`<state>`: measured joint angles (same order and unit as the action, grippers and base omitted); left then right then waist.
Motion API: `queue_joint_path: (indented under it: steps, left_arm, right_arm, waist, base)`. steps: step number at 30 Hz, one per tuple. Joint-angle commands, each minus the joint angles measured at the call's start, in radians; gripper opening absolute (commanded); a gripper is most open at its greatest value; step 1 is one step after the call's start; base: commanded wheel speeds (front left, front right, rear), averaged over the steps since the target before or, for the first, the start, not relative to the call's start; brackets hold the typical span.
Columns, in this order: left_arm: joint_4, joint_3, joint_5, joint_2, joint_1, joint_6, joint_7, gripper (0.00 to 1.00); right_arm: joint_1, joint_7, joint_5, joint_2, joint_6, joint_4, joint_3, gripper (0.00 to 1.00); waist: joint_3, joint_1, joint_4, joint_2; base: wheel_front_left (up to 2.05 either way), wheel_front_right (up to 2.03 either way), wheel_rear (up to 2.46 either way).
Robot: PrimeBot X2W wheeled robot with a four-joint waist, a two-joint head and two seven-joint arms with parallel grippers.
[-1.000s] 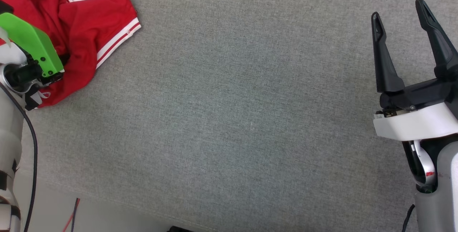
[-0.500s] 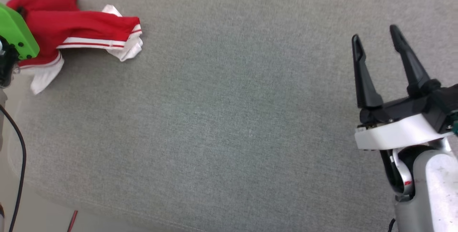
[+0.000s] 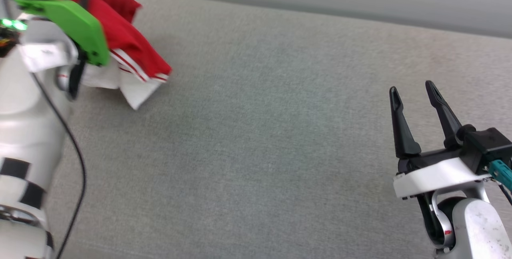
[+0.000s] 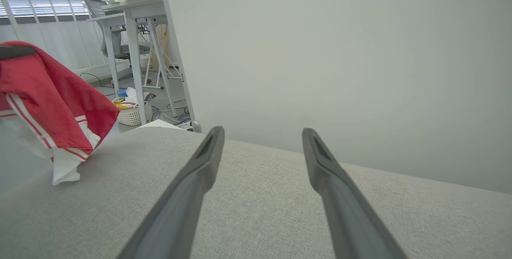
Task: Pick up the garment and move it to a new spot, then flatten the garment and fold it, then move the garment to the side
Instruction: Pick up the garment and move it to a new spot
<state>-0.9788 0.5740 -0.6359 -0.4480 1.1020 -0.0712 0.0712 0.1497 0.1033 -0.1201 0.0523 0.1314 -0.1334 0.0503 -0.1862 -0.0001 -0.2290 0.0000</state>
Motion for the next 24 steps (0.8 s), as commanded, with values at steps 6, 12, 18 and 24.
queue_joint_path:
  steps: [6, 12, 18, 24]
  left_arm:
    - [0.077, 0.094, 0.041, 0.083, -0.105, -0.034, -0.019, 0.0]
    - [0.198, 0.169, 0.024, 0.16, -0.208, -0.051, -0.027, 0.0]
    - [0.331, 0.272, 0.014, 0.238, -0.304, -0.057, -0.056, 0.0]
    - [0.457, 0.386, 0.018, 0.298, -0.407, -0.058, -0.072, 0.0]
  right_arm:
    - [-0.048, 0.011, -0.037, -0.002, -0.001, 0.023, -0.013, 1.0]
    - [-0.072, 0.013, -0.06, -0.002, -0.001, 0.038, -0.012, 1.0]
    - [-0.081, 0.013, -0.077, -0.002, -0.001, 0.039, -0.011, 1.0]
    - [-0.084, 0.018, -0.088, -0.002, -0.001, 0.03, -0.025, 1.0]
  waist:
    - [0.111, 0.0001, 0.129, 0.0]
    - [0.136, 0.0001, 0.209, 0.0]
    - [0.125, 0.0001, 0.282, 0.0]
    - [0.077, 0.0001, 0.323, 0.0]
  base:
    - [0.0, 0.0, 0.0]
    - [0.0, 0.0, 0.0]
    - [0.0, 0.0, 0.0]
    - [0.0, 0.0, 0.0]
